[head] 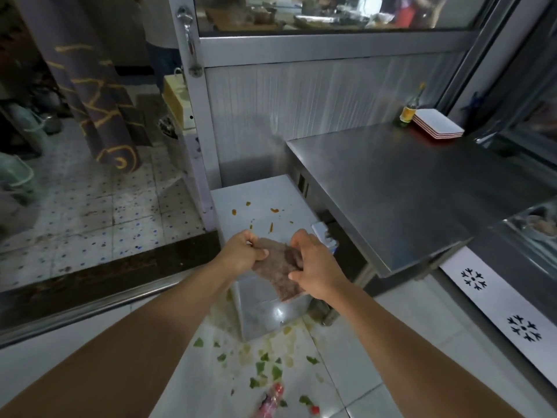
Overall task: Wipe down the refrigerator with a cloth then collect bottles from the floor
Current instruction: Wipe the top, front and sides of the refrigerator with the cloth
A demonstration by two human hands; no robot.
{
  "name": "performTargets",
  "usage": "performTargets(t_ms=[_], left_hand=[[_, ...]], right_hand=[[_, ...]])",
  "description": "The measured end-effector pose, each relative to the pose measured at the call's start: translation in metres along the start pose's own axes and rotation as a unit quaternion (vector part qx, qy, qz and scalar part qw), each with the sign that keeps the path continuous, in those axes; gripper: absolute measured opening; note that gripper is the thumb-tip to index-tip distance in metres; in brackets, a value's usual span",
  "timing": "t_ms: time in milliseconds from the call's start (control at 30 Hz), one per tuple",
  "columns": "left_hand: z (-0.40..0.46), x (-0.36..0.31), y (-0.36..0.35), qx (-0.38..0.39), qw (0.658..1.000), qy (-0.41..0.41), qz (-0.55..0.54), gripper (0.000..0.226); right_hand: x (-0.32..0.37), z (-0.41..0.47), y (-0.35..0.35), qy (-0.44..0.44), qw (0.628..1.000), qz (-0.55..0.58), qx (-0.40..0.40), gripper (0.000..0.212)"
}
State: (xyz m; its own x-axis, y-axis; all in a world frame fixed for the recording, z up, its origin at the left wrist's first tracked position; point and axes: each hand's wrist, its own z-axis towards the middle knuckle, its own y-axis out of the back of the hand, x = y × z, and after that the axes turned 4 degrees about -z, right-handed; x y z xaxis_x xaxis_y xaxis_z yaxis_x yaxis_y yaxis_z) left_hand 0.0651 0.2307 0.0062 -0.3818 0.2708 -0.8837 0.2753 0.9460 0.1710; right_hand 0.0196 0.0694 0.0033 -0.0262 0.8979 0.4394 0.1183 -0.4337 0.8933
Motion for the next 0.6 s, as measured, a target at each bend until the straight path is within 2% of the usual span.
performTargets(t_ms=[67, 100, 200, 300, 400, 500, 600], left_hand=[[0.018, -0.002, -0.006, 0.018, 1.000, 0.012, -0.004, 0.022], [0.026, -0.001, -0.008, 0.029, 0.999, 0.017, 0.005, 0.026], [0.051, 0.008, -0.019, 0.050, 0.996, -0.010, 0.077, 0.040], [0.077, 0.017, -0.034, 0.063, 0.981, -0.077, 0.168, 0.035], [0.108, 0.023, -0.047, 0.093, 0.968, -0.102, 0.208, 0.034], [0.144, 0.026, -0.062, 0.110, 0.958, -0.126, 0.235, 0.040], [0.181, 0.028, -0.076, 0.116, 0.949, -0.175, 0.237, 0.045]], right_hand=[[-0.015, 0.016, -0.006, -0.011, 1.000, 0.017, 0.017, 0.068], [-0.023, 0.023, -0.010, -0.010, 1.000, 0.007, 0.025, 0.069], [-0.047, 0.037, -0.024, -0.002, 0.999, -0.035, 0.025, 0.052], [-0.072, 0.046, -0.039, -0.027, 0.999, -0.033, -0.002, 0.037], [-0.099, 0.056, -0.050, -0.057, 0.997, -0.045, -0.018, 0.035], [-0.124, 0.071, -0.056, -0.092, 0.993, -0.053, -0.044, 0.040], [-0.147, 0.093, -0.059, -0.114, 0.989, -0.036, -0.091, 0.053]])
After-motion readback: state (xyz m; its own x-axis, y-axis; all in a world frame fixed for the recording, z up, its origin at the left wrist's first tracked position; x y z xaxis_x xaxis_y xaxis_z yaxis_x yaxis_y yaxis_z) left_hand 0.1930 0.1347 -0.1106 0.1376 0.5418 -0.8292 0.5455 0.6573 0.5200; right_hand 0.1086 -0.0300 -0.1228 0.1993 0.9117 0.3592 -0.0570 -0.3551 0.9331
